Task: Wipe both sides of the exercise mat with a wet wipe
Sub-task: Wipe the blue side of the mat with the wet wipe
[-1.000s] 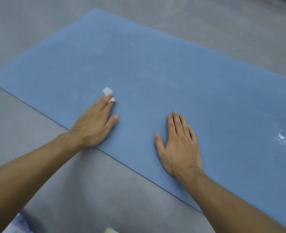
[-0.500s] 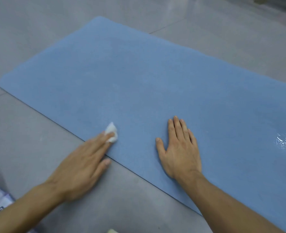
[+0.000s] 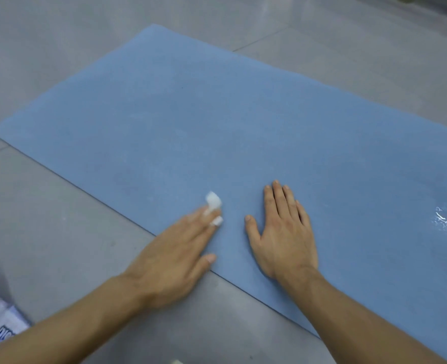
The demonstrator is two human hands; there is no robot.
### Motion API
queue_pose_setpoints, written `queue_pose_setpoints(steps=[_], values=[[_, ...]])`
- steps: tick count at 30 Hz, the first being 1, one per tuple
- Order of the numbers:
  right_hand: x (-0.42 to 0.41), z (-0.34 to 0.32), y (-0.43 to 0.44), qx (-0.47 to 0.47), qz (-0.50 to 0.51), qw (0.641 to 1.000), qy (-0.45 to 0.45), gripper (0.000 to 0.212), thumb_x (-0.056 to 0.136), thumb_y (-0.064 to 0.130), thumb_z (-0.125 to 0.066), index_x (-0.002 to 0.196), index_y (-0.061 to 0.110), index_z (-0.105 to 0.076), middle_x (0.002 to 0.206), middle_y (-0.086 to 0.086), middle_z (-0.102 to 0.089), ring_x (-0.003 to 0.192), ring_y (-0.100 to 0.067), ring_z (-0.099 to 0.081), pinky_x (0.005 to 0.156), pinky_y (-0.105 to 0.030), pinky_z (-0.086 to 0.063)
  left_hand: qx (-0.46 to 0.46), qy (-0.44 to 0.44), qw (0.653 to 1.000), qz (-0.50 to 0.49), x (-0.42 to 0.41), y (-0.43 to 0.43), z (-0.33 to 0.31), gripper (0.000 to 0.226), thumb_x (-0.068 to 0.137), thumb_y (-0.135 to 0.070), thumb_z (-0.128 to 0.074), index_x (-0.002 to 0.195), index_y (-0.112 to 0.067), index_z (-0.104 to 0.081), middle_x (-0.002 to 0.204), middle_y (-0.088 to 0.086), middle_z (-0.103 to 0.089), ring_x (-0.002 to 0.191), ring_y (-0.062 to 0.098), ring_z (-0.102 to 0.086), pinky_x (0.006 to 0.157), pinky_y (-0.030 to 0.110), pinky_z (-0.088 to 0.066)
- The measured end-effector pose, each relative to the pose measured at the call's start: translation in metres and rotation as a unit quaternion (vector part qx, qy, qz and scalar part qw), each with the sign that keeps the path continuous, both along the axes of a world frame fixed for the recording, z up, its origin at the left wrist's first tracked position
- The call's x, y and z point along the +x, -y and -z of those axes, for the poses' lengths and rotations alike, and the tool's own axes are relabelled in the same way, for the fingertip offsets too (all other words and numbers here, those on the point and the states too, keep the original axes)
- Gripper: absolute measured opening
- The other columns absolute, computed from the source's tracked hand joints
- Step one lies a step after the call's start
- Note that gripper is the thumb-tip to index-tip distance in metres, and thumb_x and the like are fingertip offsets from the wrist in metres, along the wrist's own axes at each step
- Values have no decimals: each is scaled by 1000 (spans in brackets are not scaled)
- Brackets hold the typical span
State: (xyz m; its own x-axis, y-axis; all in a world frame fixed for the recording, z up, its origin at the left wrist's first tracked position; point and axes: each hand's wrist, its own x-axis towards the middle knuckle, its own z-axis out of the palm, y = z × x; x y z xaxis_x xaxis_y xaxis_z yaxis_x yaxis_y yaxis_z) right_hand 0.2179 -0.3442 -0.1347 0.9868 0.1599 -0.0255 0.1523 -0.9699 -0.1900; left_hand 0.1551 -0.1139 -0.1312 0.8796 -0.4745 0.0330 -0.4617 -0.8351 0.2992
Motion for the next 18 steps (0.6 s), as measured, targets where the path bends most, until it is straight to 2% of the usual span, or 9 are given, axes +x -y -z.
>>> queue_pose_setpoints(steps=[3,6,9,12,14,16,18], values=[[0,1,0,-2,1,1000,1,80,96,61,-17,163,17,-13,170,1,-7,157,-15,-2,126,-37,-9,17,7,996,86,-29,32,-4,64,107,-42,-40,161,-11,-26,172,2,-9,158,17,-9,126,33,-10],[-1,1,0,-5,0,1000,2,80,96,61,-16,163,16,-13,170,1,-7,157,-15,-2,127,-37,-9,16,-2,996,86,-30,31,-6,61,108,-41,-36,162,-15,-22,172,-3,-7,158,13,-7,125,32,-12],[-1,0,0,-8,-2,1000,-2,80,96,60,-15,163,17,-9,171,2,-4,157,-14,1,127,-35,-6,-6,-26,999,20,-10,6,-4,61,107,-43,-32,163,-20,-20,171,-7,-9,156,9,-11,124,30,-12],[-1,-1,1,-6,-1,1000,-6,79,97,60,-14,163,19,-5,171,4,1,156,-12,6,127,-35,-3,-7,-29,997,-74,16,-35,-6,62,105,-51,-22,162,-27,-19,170,-10,-10,154,0,-5,123,17,-1],[-2,-2,1,-3,0,1000,-6,78,98,60,-14,163,19,-4,171,4,2,156,-12,7,127,-35,-3,6,-21,988,-150,34,-72,-7,70,100,-56,-18,161,-22,-23,166,-11,-10,150,-7,-2,119,10,5],[-2,-2,1,-6,-2,1000,-9,78,98,61,-13,163,19,-2,171,4,3,156,-12,8,127,-34,-2,31,-24,976,-214,51,-107,-10,79,97,-61,-13,161,-17,-23,165,-12,-9,150,-2,-6,119,12,5],[-1,-1,1,-6,-3,1000,-11,79,97,61,-12,163,19,-2,171,4,3,156,-12,8,127,-34,-2,44,-43,964,-259,65,-124,-9,78,101,-61,-11,162,-14,-22,169,-9,-9,155,6,-6,122,20,1]])
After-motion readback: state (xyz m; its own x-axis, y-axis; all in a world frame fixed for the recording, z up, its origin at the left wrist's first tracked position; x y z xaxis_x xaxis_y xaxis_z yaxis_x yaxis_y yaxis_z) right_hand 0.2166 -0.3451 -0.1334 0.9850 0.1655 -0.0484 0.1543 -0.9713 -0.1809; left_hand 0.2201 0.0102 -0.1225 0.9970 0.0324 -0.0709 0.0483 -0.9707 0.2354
